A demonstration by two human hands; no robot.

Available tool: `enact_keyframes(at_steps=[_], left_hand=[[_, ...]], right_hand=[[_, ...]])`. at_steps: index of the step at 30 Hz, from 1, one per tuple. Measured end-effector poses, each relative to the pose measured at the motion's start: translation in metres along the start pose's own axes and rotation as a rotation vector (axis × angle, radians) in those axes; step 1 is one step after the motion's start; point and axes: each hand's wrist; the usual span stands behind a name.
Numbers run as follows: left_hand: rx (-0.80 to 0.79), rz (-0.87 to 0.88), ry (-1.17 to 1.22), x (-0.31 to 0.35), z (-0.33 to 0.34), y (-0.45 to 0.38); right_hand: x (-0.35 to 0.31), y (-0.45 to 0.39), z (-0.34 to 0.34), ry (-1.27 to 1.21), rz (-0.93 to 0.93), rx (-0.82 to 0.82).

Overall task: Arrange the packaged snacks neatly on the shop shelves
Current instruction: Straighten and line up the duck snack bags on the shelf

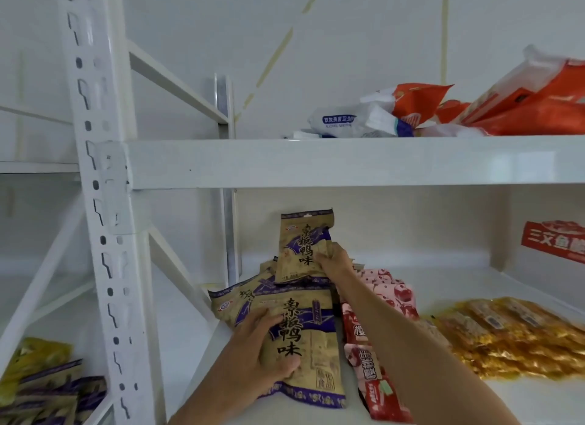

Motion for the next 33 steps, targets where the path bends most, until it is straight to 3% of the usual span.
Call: enact_keyframes(at_steps=[4, 7, 9, 11, 12, 16, 20, 22, 26, 33], left_hand=[[-0.008, 0.031, -0.006, -0.001, 0.003, -0.001], [0.021, 0.029, 0.132, 0.0, -0.001, -0.007], [0.217, -0.008, 0.345, 0.004, -0.003, -0.008], [0.489, -0.133, 0.455, 0.001, -0.008, -0.014], [0.547, -0.239, 0.507, -0.003, -0.01, -0.019], [0.364, -0.684, 0.793, -0.017, -0.023, -0.056], [0.542, -0.856, 0.882, -0.006, -0.032, -0.076], [0.605, -0.888, 0.898, 0.0, -0.027, -0.079], [0.579, -0.921, 0.918, -0.016, -0.023, -0.091], [0.682, -0.864, 1.224, -0.012, -0.02, -0.078]], right_hand=[[0.007, -0.008, 0.003, 0.043, -0.025, 0.176], [0.016, -0.014, 0.006, 0.025, 0.021, 0.294], [0.02, -0.012, 0.008, 0.026, 0.027, 0.303], [0.021, -0.01, 0.01, 0.025, 0.019, 0.312], [0.02, -0.008, 0.011, 0.022, 0.026, 0.317], [0.02, -0.005, 0.012, -0.042, 0.015, 0.328], [0.019, -0.003, 0.014, -0.113, 0.024, 0.307], [0.019, -0.004, 0.014, -0.143, 0.024, 0.313], [0.023, -0.007, 0.011, -0.176, 0.021, 0.335], [0.028, -0.013, 0.011, -0.257, 0.101, 0.292]])
Point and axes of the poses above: each hand's wrist, its own y-axis away from the middle knuckle, its own z-axis out of the palm, x = y × z, and after that the axes turned 12 degrees about -z, right-handed
